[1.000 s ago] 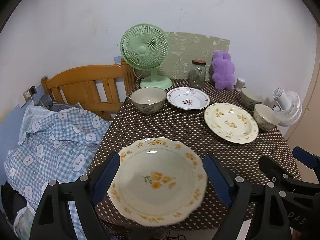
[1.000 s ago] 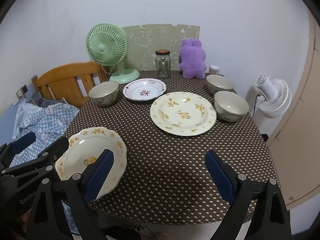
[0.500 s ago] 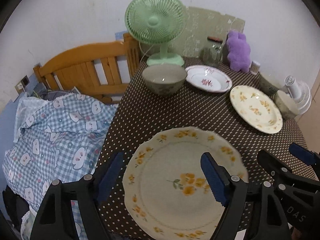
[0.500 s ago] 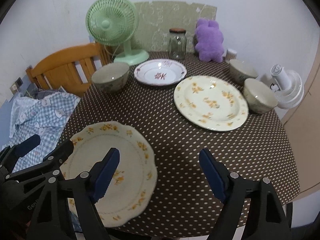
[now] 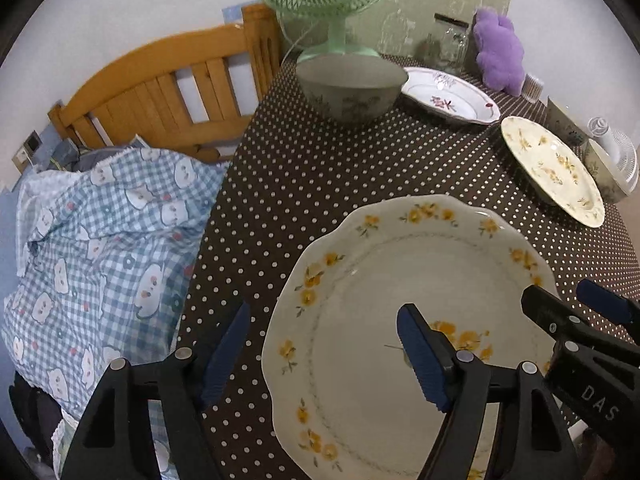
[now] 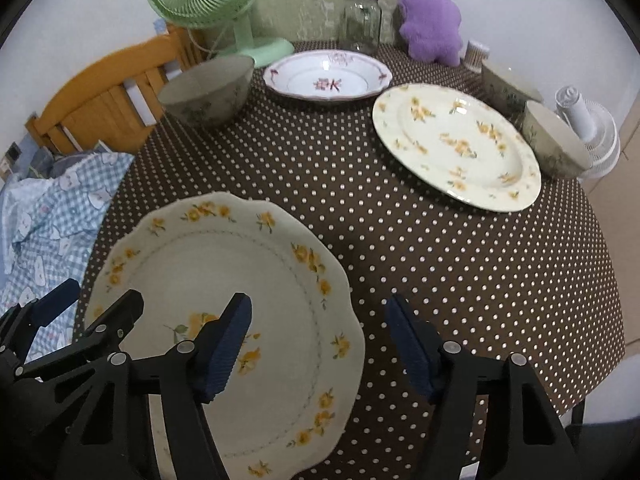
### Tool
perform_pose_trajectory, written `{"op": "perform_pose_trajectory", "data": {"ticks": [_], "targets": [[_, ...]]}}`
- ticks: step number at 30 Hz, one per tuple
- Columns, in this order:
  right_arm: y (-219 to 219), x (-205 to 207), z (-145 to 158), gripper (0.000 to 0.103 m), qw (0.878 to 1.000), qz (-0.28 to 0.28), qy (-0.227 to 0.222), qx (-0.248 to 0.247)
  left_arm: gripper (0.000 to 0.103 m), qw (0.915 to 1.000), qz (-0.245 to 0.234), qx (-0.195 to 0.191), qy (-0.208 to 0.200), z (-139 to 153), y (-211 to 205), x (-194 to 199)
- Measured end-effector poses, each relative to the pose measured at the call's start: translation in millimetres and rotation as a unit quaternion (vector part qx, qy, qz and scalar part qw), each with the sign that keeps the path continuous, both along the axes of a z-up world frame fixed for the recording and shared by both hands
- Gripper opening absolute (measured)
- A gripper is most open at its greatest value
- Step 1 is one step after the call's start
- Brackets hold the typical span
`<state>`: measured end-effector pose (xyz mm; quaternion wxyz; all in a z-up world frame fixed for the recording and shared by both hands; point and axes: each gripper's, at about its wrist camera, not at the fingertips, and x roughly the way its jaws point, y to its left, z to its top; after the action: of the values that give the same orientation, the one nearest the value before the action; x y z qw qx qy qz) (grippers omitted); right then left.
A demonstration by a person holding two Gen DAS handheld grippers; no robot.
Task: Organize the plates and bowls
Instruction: 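Lift the floral plate with both tools and carry it toward the other floral plate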
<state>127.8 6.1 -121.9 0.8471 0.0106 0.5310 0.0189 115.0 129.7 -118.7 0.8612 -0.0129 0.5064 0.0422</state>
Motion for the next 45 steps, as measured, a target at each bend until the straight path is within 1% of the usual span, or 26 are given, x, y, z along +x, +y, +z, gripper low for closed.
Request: {"op": "perform_pose_trajectory", "data": {"ticks": [4,9,15,24,28,30,33,37,43,45], "targets": [[3.5,8.5,-10.8,0.064,1.0,-0.005,0.018,-0.002,0.07,0.9998,-0.006,-0.012,0.017,-9.2,5.1,8.0],[6.7,15.1,-17.3,0.063,0.999,-0.007,0.029,-0.014,0.065,0.9989,-0.011,-0.027,0.036,-16.9,6.6,13.7],[9.8,24.7,-24.6,0.062,0.999,-0.004,0.046,-0.023,0.065,0.9986,-0.007,-0.03,0.042,-20.0,6.8,18.9],[11.9,29.6,-26.9,0.063,0.997,0.019,0.059,-0.039,0.065,0.9984,-0.005,-0.026,0.05,-20.3,5.6,26.0],[2.6,34.9,-22.3,0.063,0.998,0.015,0.053,-0.034,0.065,0.9984,-0.016,-0.025,0.048,-17.9,-3.9,31.2],[-2.2,39.8,-22.3,0.063,0.997,0.011,0.056,-0.044,0.065,0.9985,-0.026,-0.021,0.043,-15.6,-10.5,33.6],[-12.9,45.0,-22.8,0.062,0.997,0.007,0.062,-0.034,0.065,0.9986,-0.03,-0.018,0.04,-14.4,-18.1,39.4],[-24.1,50.2,-19.8,0.061,0.998,0.005,0.059,-0.032,0.065,0.9982,-0.029,-0.017,0.05,-17.2,-26.9,48.7],[-44.9,57.5,-18.5,0.061,0.998,-0.008,0.061,-0.029,0.065,0.9973,-0.041,-0.013,0.059,-21.1,-44.8,61.9],[-51.1,59.6,-17.9,0.059,0.998,-0.012,0.06,-0.03,0.065,0.9971,-0.043,-0.011,0.061,-22.5,-50.1,65.3]]}}
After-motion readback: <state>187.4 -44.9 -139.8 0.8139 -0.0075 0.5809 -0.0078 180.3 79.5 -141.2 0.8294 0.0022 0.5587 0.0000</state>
